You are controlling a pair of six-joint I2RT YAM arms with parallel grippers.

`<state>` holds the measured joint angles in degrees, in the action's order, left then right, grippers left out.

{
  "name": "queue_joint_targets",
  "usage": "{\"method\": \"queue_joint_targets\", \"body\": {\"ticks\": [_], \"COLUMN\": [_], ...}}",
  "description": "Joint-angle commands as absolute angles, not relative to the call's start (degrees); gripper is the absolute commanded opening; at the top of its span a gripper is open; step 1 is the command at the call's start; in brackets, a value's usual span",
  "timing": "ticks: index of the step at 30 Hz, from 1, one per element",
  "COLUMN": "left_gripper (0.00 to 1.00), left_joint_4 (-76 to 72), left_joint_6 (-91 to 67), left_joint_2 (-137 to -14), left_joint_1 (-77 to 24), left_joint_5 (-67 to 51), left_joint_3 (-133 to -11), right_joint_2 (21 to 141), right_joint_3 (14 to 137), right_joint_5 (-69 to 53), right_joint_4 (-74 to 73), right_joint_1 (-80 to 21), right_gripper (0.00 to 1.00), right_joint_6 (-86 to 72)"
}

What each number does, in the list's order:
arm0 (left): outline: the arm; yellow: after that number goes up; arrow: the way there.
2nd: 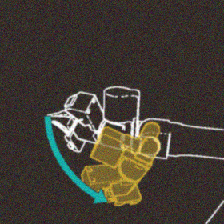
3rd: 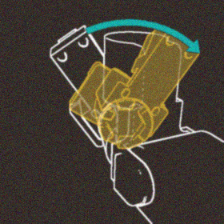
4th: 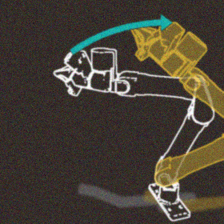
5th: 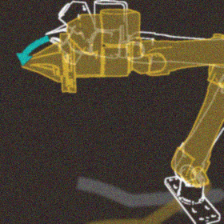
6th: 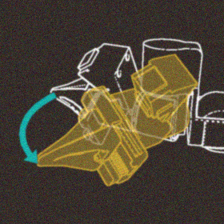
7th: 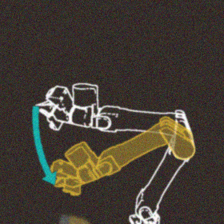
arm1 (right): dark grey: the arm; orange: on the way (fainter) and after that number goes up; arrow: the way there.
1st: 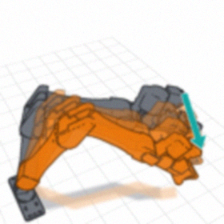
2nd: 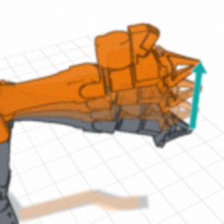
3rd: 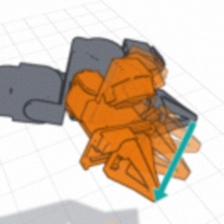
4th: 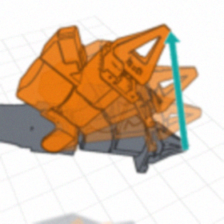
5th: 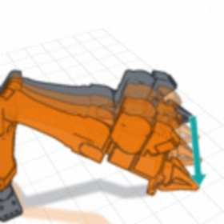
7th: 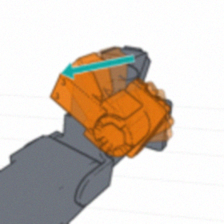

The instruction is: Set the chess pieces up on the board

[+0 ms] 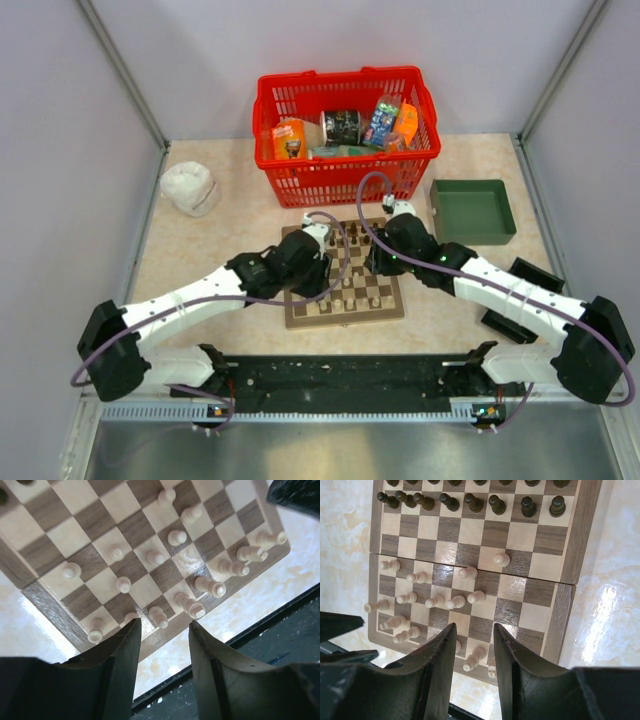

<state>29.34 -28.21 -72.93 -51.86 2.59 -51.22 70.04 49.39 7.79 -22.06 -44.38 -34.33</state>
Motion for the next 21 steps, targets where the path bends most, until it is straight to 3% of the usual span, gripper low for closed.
{"method": "queue_joint_targets", "body": {"ticks": [1,21], "left_gripper": [0.49,0.43], "left_joint_4": [27.1,30.1], "left_joint_6": [-28.4,-23.2], "left_joint_2": [-67.8,-74.1], "left_joint_1": [-52.0,-51.3], "left_joint_5": [8.8,8.3], "left_joint_3": [-49.9,-48.0], "right_joint_2": [69.9,69.6], "right_joint_3": [50.1,50.1], "right_joint_5": [7.3,6.4], "right_joint_4": [-20.1,-19.8], "right_joint_1": [-43.8,-43.8], "right_gripper": [0.36,0.36], "right_joint_6": [-34.6,-34.8]}}
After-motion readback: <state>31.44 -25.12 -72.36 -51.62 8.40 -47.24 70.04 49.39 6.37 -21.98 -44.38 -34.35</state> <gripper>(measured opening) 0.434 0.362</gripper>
